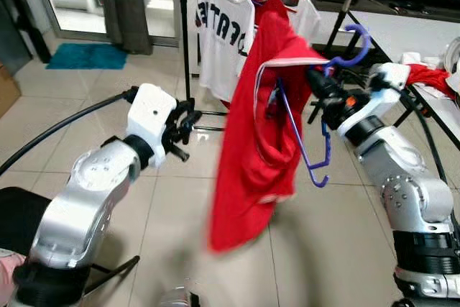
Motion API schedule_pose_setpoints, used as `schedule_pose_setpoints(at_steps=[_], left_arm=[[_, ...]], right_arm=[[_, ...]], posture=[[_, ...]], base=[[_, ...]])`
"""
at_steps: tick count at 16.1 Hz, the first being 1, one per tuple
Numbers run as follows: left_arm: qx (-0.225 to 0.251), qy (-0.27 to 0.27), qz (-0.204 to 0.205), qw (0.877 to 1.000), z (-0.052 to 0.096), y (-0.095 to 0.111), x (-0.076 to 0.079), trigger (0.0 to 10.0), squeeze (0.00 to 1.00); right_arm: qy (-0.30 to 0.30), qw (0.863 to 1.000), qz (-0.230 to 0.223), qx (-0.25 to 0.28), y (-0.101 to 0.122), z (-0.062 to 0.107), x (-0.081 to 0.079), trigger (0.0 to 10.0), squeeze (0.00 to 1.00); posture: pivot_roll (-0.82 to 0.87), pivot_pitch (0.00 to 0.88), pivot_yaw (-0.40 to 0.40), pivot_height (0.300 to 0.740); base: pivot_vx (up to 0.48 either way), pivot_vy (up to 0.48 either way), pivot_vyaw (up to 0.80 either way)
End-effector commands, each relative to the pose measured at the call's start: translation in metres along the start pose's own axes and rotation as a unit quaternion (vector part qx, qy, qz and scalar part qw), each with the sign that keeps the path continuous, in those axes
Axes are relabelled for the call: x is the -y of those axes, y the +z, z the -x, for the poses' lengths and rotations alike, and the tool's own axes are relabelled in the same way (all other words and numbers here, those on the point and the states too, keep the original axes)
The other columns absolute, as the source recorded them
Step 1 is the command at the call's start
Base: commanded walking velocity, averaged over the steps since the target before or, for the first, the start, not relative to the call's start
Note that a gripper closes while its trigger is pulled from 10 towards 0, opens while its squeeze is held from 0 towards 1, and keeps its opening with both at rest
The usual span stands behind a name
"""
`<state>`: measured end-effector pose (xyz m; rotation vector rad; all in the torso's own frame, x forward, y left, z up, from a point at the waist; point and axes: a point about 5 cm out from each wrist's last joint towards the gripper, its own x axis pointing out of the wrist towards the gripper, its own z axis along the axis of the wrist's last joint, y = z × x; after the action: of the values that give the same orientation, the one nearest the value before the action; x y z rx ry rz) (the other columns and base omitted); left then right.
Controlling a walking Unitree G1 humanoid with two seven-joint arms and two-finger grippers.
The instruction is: Hang hanger
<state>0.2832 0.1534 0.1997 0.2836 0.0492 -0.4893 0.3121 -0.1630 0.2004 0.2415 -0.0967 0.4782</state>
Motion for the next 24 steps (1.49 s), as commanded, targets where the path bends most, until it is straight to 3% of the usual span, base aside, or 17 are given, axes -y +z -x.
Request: schedule_pose_setpoints(at_steps=[1,4,5,6,7,8,10,12,13,14,16,17,18,19,21,24], left_arm=[[0.021,0.017,-0.013,1.000,-0.003,0.008,-0.008,10.0,1.00],[0.074,0.000,-0.044,0.996,0.000,0.029,-0.029,10.0,1.00],[0.088,-0.017,-0.048,0.995,0.003,0.036,-0.036,10.0,0.67],[0.093,-0.031,-0.049,0.994,0.005,0.040,-0.040,10.0,0.05],[0.080,-0.062,-0.070,0.992,0.008,0.043,-0.048,10.0,0.00],[0.059,-0.065,-0.097,0.991,0.008,0.040,-0.055,10.0,0.00],[0.066,-0.046,-0.080,0.994,0.000,0.042,-0.056,10.0,0.00],[0.094,-0.060,-0.045,0.993,-0.016,0.039,-0.031,10.0,0.00],[0.105,-0.074,-0.017,0.992,-0.024,0.035,-0.015,10.0,0.12],[0.111,-0.093,-0.006,0.989,-0.030,0.033,-0.003,10.0,1.00],[0.112,-0.062,-0.041,0.991,-0.044,0.031,0.002,10.0,1.00],[0.115,-0.033,-0.050,0.992,-0.048,0.030,-0.003,10.0,0.80],[0.124,-0.020,-0.051,0.991,-0.050,0.028,-0.007,10.0,0.00],[0.135,-0.027,-0.031,0.990,-0.052,0.024,-0.007,10.0,0.00],[0.132,-0.097,0.010,0.987,-0.050,0.010,0.006,10.0,0.00],[0.113,-0.111,0.022,0.987,-0.049,-0.005,0.009,10.0,0.00]], right_arm=[[0.025,0.999,0.040,0.026,0.014,0.003,-0.006,10.0,0.00],[0.048,0.997,0.059,0.020,0.016,0.008,-0.005,10.0,0.00],[0.056,0.996,0.066,0.016,0.017,0.009,-0.003,10.0,0.00],[0.062,0.996,0.070,0.014,0.017,0.010,-0.003,10.0,0.00],[0.079,0.994,0.077,0.007,0.018,0.011,-0.002,10.0,0.00],[0.093,0.992,0.081,0.002,0.019,0.011,-0.003,10.0,0.00],[0.097,0.992,0.084,-0.003,0.020,0.011,-0.004,10.0,0.00],[0.083,0.994,0.076,-0.011,0.019,0.007,-0.006,10.0,0.00],[0.068,0.995,0.073,-0.020,0.017,0.005,-0.007,10.0,0.00],[0.065,0.995,0.071,-0.023,0.015,0.004,-0.010,10.0,0.00],[0.080,0.994,0.066,-0.022,0.015,0.003,-0.020,10.0,0.00],[0.084,0.994,0.064,-0.020,0.015,0.003,-0.022,10.0,0.00],[0.089,0.994,0.059,-0.017,0.017,0.004,-0.025,10.0,0.00],[0.093,0.994,0.053,-0.013,0.020,0.004,-0.026,10.0,0.00],[0.092,0.995,0.042,-0.008,0.024,0.004,-0.027,10.0,0.00],[0.088,0.996,0.021,-0.002,0.028,0.004,-0.028,10.0,0.00]], posture=[[0.01,0.000,-0.059,0.740],[0.00,0.000,-0.063,0.740],[0.00,0.000,-0.063,0.740],[0.00,0.000,-0.063,0.740],[0.01,0.000,-0.069,0.740],[0.01,0.000,-0.069,0.740],[0.02,0.000,-0.070,0.740],[0.01,0.000,-0.068,0.740],[0.01,0.000,-0.067,0.740],[0.01,0.000,-0.067,0.740],[0.00,0.000,-0.065,0.740],[0.00,0.000,-0.063,0.740],[0.00,0.000,-0.061,0.740],[0.00,0.000,-0.061,0.740],[-0.01,0.000,-0.055,0.740],[-0.01,0.002,-0.053,0.740]], base=[[0.000,0.000,0.00],[0.000,0.000,0.00],[0.000,0.000,0.00],[0.000,0.000,0.00],[0.000,0.000,0.00],[0.000,0.000,0.00],[0.000,0.000,0.00],[0.000,0.000,0.00],[0.000,0.000,0.00],[0.000,0.000,0.00],[0.000,0.000,0.00],[0.000,0.000,0.00],[0.000,0.000,0.00],[0.000,0.000,0.00],[0.000,0.000,0.00],[0.000,0.000,0.00]])
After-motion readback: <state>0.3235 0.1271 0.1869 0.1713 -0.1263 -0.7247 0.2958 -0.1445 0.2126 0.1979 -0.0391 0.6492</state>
